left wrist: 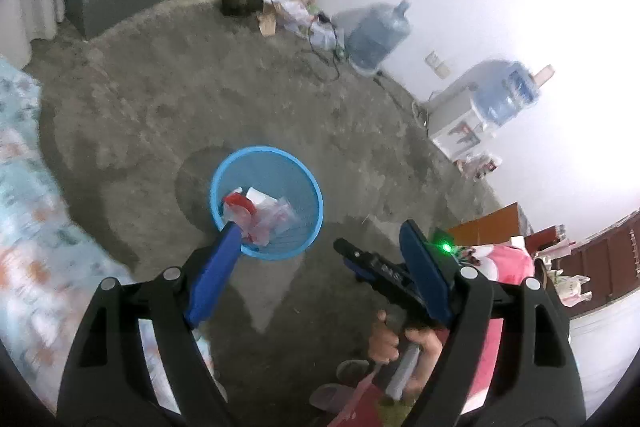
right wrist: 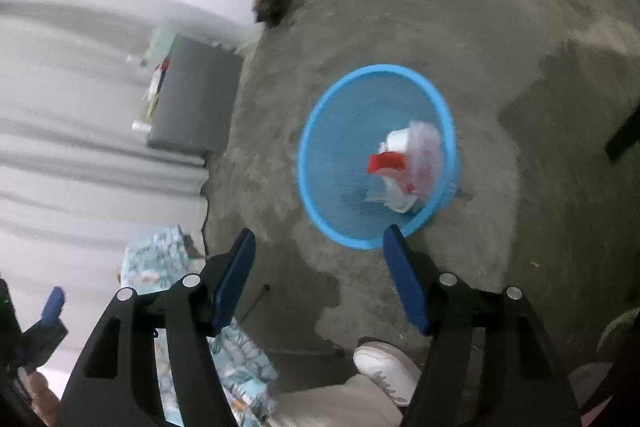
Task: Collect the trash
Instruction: 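Carry cup and bag to the blue wastebasket and open both tools, then grasp the white tissue with the left tool while the right grasps the blue medicine box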
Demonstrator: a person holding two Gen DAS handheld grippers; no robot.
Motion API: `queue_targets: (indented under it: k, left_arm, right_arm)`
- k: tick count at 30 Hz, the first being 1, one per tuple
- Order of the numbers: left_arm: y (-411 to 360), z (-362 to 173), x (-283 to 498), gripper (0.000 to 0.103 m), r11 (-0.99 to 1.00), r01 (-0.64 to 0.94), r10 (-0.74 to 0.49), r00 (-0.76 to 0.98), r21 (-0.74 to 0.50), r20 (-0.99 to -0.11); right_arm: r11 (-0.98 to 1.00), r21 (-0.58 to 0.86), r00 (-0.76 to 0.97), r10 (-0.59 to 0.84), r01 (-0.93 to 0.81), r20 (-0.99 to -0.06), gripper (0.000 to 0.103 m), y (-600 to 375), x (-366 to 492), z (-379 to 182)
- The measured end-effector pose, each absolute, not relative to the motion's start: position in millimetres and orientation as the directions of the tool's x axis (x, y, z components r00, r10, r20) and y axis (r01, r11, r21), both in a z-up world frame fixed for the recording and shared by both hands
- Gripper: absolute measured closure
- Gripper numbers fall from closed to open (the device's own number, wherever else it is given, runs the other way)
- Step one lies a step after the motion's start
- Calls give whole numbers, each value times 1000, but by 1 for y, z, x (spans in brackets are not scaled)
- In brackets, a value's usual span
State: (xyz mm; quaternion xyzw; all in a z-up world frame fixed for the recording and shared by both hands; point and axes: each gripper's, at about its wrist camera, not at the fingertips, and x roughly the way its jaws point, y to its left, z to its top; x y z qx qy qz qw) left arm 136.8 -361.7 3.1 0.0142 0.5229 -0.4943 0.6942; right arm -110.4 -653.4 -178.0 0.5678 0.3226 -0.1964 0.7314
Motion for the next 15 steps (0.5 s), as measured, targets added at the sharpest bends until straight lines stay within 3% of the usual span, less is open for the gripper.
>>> queue_targets:
  k: [15]
  left_arm:
    - [-106, 103, 137, 22, 645, 639, -722, 327, -420, -610]
  right_arm:
    - [715, 584, 694, 193, 385, -694, 26, -516, -13, -24]
